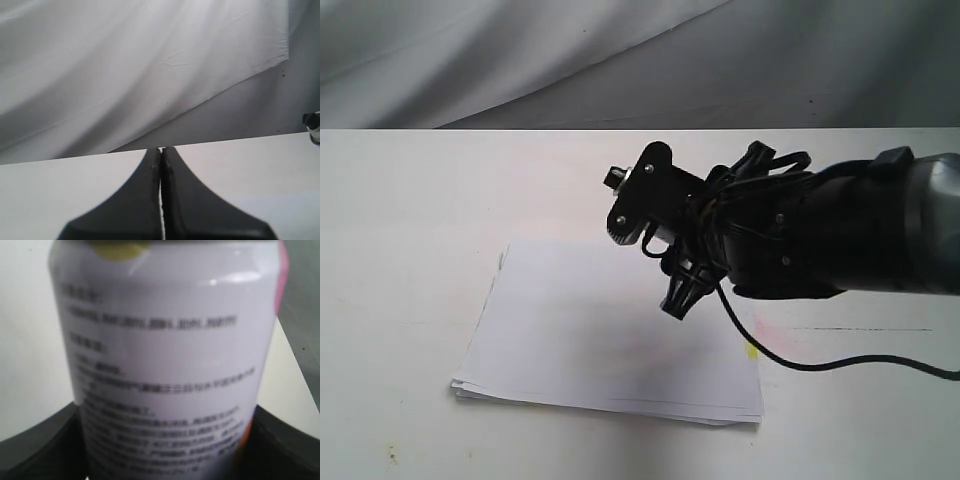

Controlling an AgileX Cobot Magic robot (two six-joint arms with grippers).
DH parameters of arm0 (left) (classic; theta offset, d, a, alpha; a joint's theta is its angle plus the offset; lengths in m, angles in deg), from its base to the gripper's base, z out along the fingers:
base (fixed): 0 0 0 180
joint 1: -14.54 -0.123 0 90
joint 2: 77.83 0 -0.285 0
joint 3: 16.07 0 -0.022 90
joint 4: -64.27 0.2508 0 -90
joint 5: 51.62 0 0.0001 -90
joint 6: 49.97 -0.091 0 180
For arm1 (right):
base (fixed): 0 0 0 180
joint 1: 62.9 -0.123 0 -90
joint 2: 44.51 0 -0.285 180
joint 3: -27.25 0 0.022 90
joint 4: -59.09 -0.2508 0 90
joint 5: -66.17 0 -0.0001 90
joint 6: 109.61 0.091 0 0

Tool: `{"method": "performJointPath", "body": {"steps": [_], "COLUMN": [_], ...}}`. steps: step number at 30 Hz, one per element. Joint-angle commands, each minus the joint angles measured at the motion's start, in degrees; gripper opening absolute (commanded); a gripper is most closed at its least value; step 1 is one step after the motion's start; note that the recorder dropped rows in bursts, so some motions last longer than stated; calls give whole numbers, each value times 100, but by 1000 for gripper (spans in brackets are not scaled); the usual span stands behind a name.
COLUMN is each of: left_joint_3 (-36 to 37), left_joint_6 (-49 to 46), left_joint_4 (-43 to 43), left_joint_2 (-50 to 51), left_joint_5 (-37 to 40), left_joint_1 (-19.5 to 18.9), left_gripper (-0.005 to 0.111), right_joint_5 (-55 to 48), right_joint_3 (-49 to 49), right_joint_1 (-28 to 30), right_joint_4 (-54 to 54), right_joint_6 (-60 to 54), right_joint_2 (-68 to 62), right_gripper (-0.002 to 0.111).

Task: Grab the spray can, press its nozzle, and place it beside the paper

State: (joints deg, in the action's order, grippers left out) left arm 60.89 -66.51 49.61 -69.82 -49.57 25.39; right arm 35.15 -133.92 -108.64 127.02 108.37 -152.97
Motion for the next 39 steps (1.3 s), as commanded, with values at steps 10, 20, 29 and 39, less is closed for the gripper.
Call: {"method": "performJointPath", "body": {"steps": [10,20,29,39], "left_joint_3": [26,26,26,26], "left_joint_6": [-1,-1,-1,-1], "left_joint_4": [15,15,15,15], "left_joint_2": [-23,-23,-23,-23], "left_joint_5": [-6,-6,-6,-6], "left_joint_1": [1,1,1,1], "left_gripper": [0,0,0,0], "right_joint_5": [201,145,145,145], "right_joint_3": [-40,-40,-40,-40], "right_joint_1": [-35,-35,-35,-35], "right_joint_4": [945,1439,1392,1392], "right_joint_6": [100,-165,-166,-166], "right_joint_2": [33,33,33,33], "right_gripper": [0,0,0,0]}}
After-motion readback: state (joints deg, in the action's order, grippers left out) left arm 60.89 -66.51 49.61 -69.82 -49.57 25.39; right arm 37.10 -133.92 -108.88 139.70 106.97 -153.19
